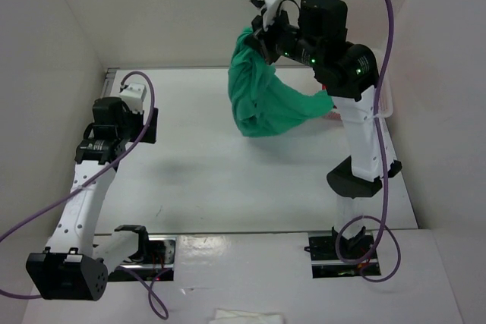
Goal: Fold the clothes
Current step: Move the tank top to the center of the board, then flatten the tank top out
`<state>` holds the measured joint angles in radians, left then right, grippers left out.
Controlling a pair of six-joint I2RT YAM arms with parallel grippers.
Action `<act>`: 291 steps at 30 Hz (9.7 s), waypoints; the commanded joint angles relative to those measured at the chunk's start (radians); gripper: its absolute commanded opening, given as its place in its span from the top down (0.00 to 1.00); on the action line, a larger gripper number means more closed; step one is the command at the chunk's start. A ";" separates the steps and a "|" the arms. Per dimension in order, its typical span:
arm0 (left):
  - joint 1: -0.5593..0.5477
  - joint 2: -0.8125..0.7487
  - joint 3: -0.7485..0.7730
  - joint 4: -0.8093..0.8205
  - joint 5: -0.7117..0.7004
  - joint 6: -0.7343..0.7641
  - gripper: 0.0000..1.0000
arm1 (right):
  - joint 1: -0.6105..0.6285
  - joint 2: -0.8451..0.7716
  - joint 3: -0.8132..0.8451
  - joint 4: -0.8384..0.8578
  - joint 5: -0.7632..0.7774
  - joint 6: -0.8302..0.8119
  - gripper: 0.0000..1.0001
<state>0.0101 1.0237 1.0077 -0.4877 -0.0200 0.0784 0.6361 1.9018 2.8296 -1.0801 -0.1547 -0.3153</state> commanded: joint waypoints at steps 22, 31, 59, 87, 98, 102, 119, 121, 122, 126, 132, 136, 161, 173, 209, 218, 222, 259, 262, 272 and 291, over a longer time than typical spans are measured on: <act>-0.004 -0.091 -0.047 0.015 0.072 0.006 0.00 | -0.225 0.150 -0.130 0.063 0.067 0.153 0.02; -0.004 -0.102 -0.047 0.015 0.094 0.015 0.00 | -0.561 0.189 -0.724 0.216 0.023 0.081 0.06; -0.004 -0.111 -0.057 0.015 0.103 0.015 0.00 | -0.570 0.072 -1.230 0.457 0.144 -0.027 1.00; -0.004 -0.129 -0.066 0.015 0.103 0.015 0.00 | -0.731 -0.037 -1.461 0.575 0.187 -0.467 1.00; -0.004 -0.120 -0.066 0.015 0.103 0.015 0.00 | -0.731 -0.007 -1.425 0.618 0.156 -0.438 1.00; -0.004 -0.120 -0.066 0.015 0.103 0.024 0.00 | -0.731 0.028 -1.398 0.628 0.156 -0.409 1.00; -0.004 -0.111 -0.066 0.024 0.103 0.024 0.00 | -0.731 -0.077 -1.366 0.672 0.135 -0.300 0.35; -0.004 -0.111 -0.066 0.015 0.130 0.037 0.00 | -0.731 -0.140 -1.386 0.661 0.106 -0.265 0.30; -0.004 -0.102 -0.066 0.015 0.144 0.055 0.00 | -0.731 -0.176 -1.386 0.649 0.080 -0.254 0.25; -0.056 0.007 0.037 -0.043 0.183 0.113 0.00 | -0.707 -0.386 -1.395 0.614 0.044 -0.202 0.18; -0.154 0.232 0.138 -0.097 0.157 0.115 0.00 | -0.459 -0.465 -1.443 0.557 0.076 -0.171 0.18; -0.154 0.256 0.140 -0.088 0.123 0.063 0.02 | -0.265 -0.309 -1.446 0.583 0.173 -0.159 0.18; -0.030 0.033 -0.027 0.001 0.026 0.020 0.00 | -0.168 0.301 -0.961 0.549 0.011 -0.096 0.26; -0.030 0.061 -0.027 0.001 0.035 0.029 0.00 | -0.159 0.459 -0.779 0.476 -0.046 -0.076 0.29; -0.030 0.101 -0.018 -0.046 0.164 0.067 0.00 | -0.033 0.332 0.203 0.166 0.280 -0.079 0.93; -0.150 0.139 0.003 -0.026 0.189 0.086 0.02 | -0.032 0.385 0.289 0.059 0.314 -0.149 0.93; -0.150 0.124 0.012 -0.016 0.198 0.077 0.02 | -0.009 0.376 0.301 0.081 0.354 -0.185 0.93; -0.093 0.064 0.017 0.052 0.377 0.014 0.00 | 0.103 0.273 0.301 0.425 0.735 -0.375 1.00; -0.093 0.154 0.060 0.078 0.553 -0.035 0.00 | 0.114 0.264 0.301 0.395 0.708 -0.354 1.00; -0.093 0.332 0.077 0.316 0.844 -0.210 0.09 | 0.223 0.336 0.301 0.417 0.738 -0.396 1.00; -0.139 0.432 -0.058 0.779 0.931 -0.773 0.11 | 0.275 0.396 0.301 0.523 0.768 -0.372 1.00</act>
<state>-0.1299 1.4361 0.9516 0.2203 0.8650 -0.6113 0.9066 2.2990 3.1027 -0.6460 0.5880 -0.6991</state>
